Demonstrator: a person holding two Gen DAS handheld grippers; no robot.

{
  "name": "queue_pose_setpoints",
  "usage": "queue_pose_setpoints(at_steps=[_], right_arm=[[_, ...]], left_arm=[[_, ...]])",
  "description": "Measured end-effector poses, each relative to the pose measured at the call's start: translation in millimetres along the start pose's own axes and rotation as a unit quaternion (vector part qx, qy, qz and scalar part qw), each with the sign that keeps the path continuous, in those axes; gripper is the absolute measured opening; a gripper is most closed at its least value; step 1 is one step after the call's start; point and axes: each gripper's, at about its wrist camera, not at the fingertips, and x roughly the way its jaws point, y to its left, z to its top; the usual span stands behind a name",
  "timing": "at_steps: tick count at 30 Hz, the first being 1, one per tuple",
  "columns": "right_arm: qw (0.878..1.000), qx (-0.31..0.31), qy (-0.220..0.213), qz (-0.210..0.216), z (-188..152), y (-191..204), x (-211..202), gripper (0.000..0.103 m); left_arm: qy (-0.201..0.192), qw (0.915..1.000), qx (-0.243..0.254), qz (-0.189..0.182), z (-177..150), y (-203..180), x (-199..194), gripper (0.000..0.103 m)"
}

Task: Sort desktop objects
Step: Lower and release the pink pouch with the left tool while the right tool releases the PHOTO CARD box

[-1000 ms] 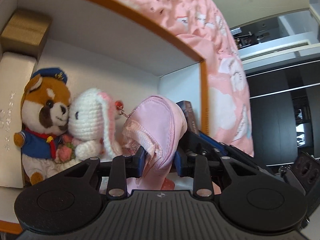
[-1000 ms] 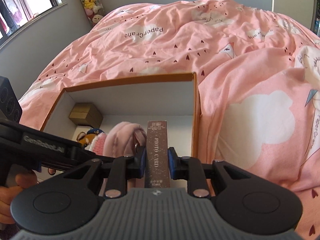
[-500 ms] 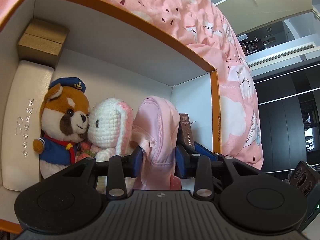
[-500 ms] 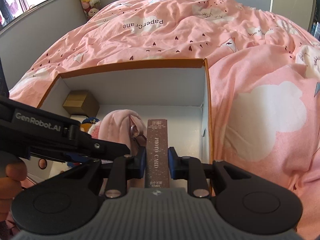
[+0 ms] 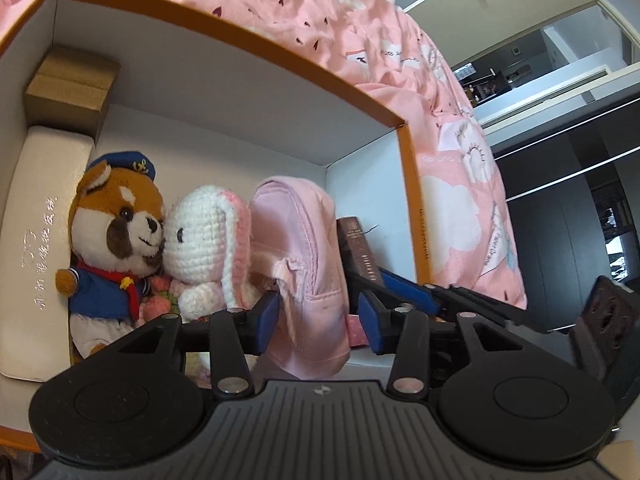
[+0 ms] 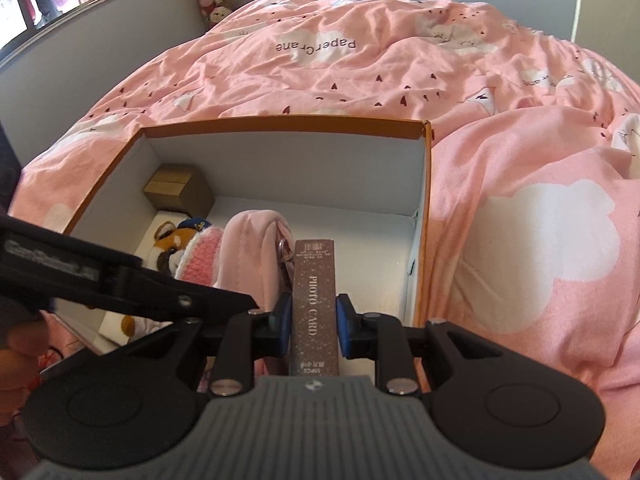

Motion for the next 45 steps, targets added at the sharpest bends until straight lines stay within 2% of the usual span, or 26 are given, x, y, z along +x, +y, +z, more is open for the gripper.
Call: queue_pose_setpoints(at_steps=[2, 4, 6, 8, 10, 15, 20, 25, 32, 38, 42, 45], right_arm=[[1.000, -0.002, 0.002, 0.003, 1, -4, -2, 0.024], [1.000, -0.005, 0.000, 0.002, 1, -5, -4, 0.024], [1.000, -0.008, 0.001, 0.003, 1, -4, -4, 0.024], [1.000, -0.009, 0.001, 0.001, 2, -2, -2, 0.024], [1.000, -0.006, 0.001, -0.014, 3, 1, 0, 0.024], [1.000, -0.002, 0.005, -0.031, 2, 16, 8, 0.024], [0.999, 0.002, 0.022, -0.032, 1, 22, 13, 0.025], [0.998, -0.011, 0.046, -0.036, 0, 23, 17, 0.025], [0.996, -0.021, 0.081, -0.031, 6, 24, 20, 0.026], [0.996, -0.017, 0.092, -0.015, 9, 19, 15, 0.028], [0.995, 0.021, 0.099, 0.016, 11, 4, 10, 0.037], [0.993, 0.038, 0.105, 0.032, 11, -1, 7, 0.037]], left_arm=[[0.001, 1.0000, 0.001, -0.003, -2, 1, 5, 0.047], [0.007, 0.9999, 0.000, -0.012, -4, 2, 8, 0.034], [0.009, 0.9998, -0.002, -0.015, -3, 2, 7, 0.028], [0.019, 0.9998, -0.006, -0.005, -1, 0, 3, 0.025], [0.038, 0.9991, -0.013, -0.013, 4, -2, -5, 0.022], [0.067, 0.9976, -0.016, 0.004, 18, -10, -20, 0.021], [0.097, 0.9945, -0.037, 0.015, 25, -2, -9, 0.020], [0.104, 0.9929, -0.055, 0.016, 24, 7, 1, 0.021], [0.107, 0.9926, -0.054, 0.021, 21, 8, 5, 0.023], [0.108, 0.9923, -0.056, 0.023, 20, 10, 8, 0.023], [0.108, 0.9923, -0.050, 0.035, 18, 11, 9, 0.024], [0.106, 0.9927, -0.045, 0.036, 18, 8, 10, 0.024]])
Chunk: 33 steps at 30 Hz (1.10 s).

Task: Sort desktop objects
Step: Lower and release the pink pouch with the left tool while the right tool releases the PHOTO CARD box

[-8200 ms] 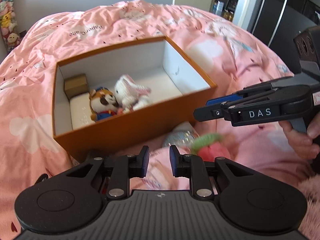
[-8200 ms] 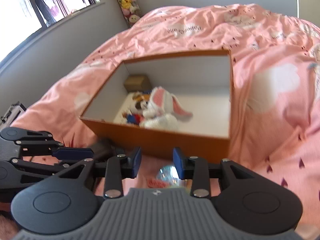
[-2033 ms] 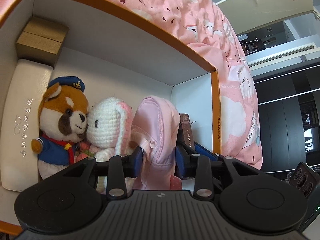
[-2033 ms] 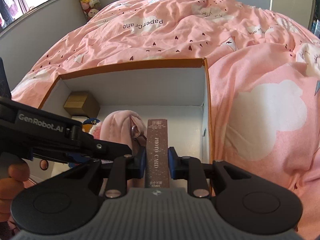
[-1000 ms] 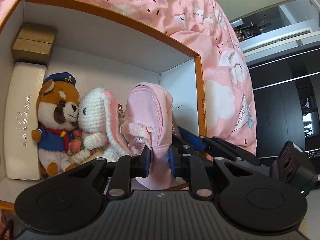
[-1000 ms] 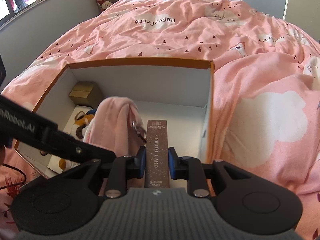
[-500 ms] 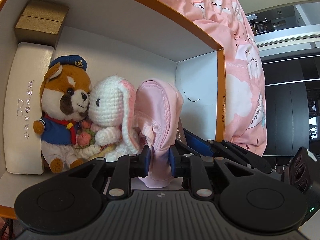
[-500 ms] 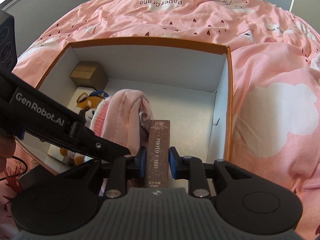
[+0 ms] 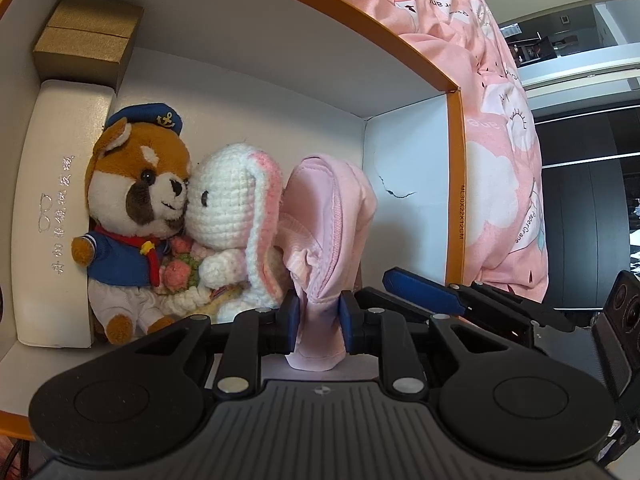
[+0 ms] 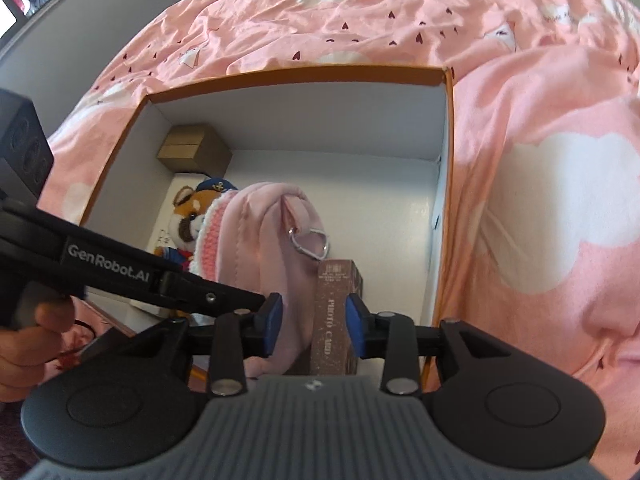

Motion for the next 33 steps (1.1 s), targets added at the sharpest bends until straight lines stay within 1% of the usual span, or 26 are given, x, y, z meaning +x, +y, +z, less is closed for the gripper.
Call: queue_pose_setpoints(at_steps=[5, 8, 11, 16, 23, 26, 29, 32, 33], right_arm=[[1.000, 0.006, -0.008, -0.003, -5, 1, -2, 0.036], [1.000, -0.001, -0.017, -0.013, -8, 3, -2, 0.036], [0.999, -0.005, -0.028, -0.022, -10, 2, -5, 0.036], [0.999, 0.003, -0.040, -0.018, -17, -2, -11, 0.036], [0.998, -0.016, -0.062, -0.022, -28, 7, -20, 0.036], [0.997, -0.022, -0.074, -0.021, -31, 11, -26, 0.036], [0.994, -0.033, -0.101, -0.007, -39, 18, -37, 0.037], [0.990, -0.049, -0.130, 0.007, -46, 27, -47, 0.036], [0.988, -0.059, -0.142, 0.011, -49, 31, -51, 0.037]], left_arm=[[-0.002, 1.0000, -0.001, 0.001, -1, -2, 5, 0.026], [-0.008, 0.9999, 0.003, 0.007, -3, -4, 6, 0.027], [-0.018, 0.9997, 0.011, 0.009, -6, -6, 1, 0.030], [-0.044, 0.9979, 0.040, 0.025, -13, -14, -15, 0.033], [-0.079, 0.9925, 0.083, 0.044, -32, -28, -40, 0.035], [-0.102, 0.9875, 0.105, 0.060, -45, -36, -52, 0.035], [-0.136, 0.9793, 0.130, 0.076, -60, -43, -67, 0.035], [-0.184, 0.9671, 0.148, 0.095, -76, -46, -86, 0.035], [-0.204, 0.9612, 0.155, 0.103, -82, -46, -94, 0.038]])
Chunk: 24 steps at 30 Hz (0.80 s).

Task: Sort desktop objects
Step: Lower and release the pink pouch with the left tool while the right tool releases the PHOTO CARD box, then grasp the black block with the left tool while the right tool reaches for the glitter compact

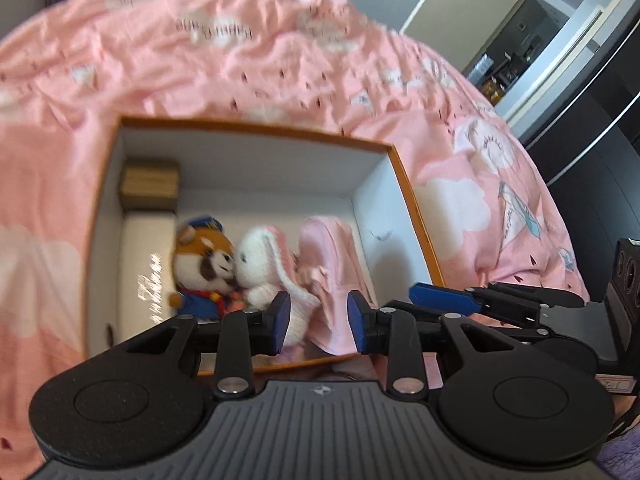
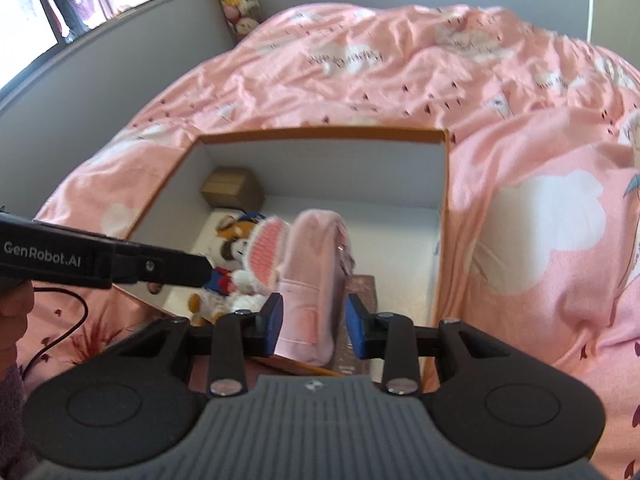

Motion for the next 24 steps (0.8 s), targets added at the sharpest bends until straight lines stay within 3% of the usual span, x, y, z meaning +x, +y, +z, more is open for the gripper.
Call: queue_pose_setpoints(at_steps=[4, 8, 10, 13, 18, 21, 24], right_arm=[[0.999, -0.022, -0.025, 0.019, -1, 14, -10, 0.036], [0.998, -0.029, -0.035, 0.036, -2, 23, -14, 0.037], [0.998, -0.040, -0.035, 0.032, -6, 27, -12, 0.038], [0.998, -0.048, -0.021, 0.029, -16, 30, -10, 0.046], [0.998, -0.070, 0.000, 0.005, -34, 34, -3, 0.046], [0.996, -0.092, 0.000, -0.008, -40, 38, -6, 0.046], [0.996, -0.084, 0.032, 0.001, -46, 38, -6, 0.045]], left_arm=[[-0.040, 0.9986, 0.000, 0.034, -6, 10, -31, 0.049], [-0.077, 0.9938, 0.003, 0.080, -16, 20, -59, 0.051], [-0.086, 0.9908, 0.009, 0.105, -23, 24, -68, 0.058], [-0.063, 0.9893, 0.028, 0.129, -36, 28, -71, 0.061], [-0.015, 0.9849, 0.077, 0.154, -65, 26, -56, 0.061], [0.005, 0.9755, 0.123, 0.182, -82, 19, -40, 0.061], [0.021, 0.9661, 0.156, 0.204, -96, 16, -24, 0.061]])
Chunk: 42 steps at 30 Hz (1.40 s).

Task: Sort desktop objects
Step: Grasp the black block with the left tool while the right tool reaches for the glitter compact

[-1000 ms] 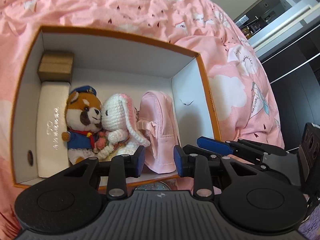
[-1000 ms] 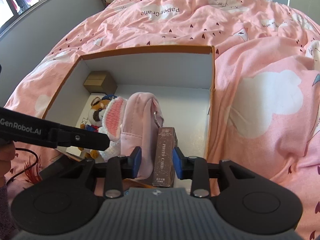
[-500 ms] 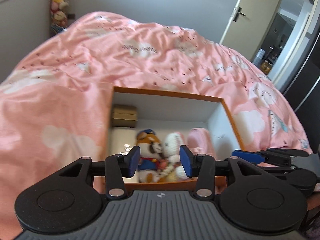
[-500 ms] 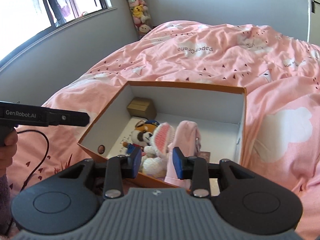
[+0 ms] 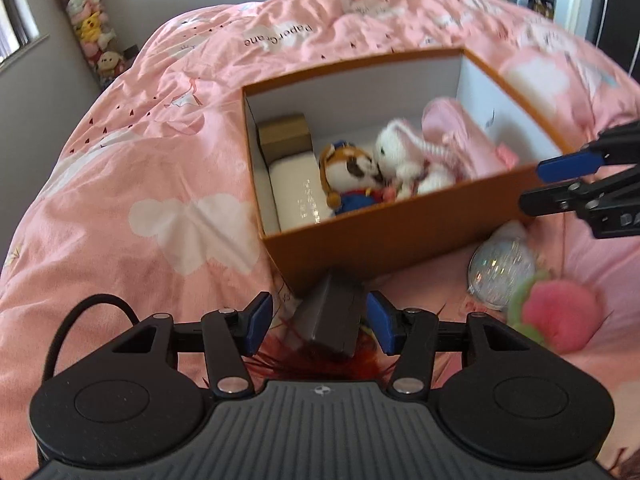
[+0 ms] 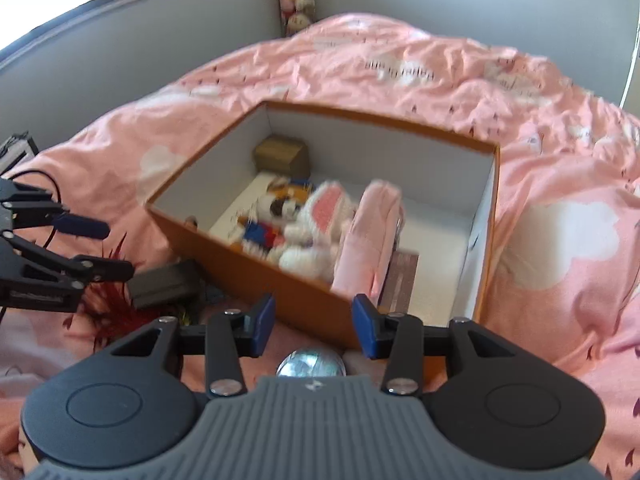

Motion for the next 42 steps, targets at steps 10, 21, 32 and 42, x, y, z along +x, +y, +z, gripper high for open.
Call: queue_pose_setpoints(at_steps=[10, 21, 32, 42], right_arm=[[0.993, 0.081, 0.088, -0.002, -29, -31, 42, 0.044], [0.989, 0.089, 0.122, 0.003, -33, -33, 65, 0.029], [0.989, 0.086, 0.112, 0.051, -28, -22, 61, 0.015], [0.985, 0.092, 0.138, 0.047, -25, -17, 84, 0.034]], left_arm=[[0.039, 0.9980, 0.050, 0.005, -6, -14, 33, 0.062], [0.083, 0.9939, 0.069, 0.022, -3, -21, 65, 0.061], [0.078, 0.9969, -0.016, -0.004, -4, 4, 54, 0.042], [-0.008, 0.9915, -0.111, -0.066, 5, 23, 1, 0.039]])
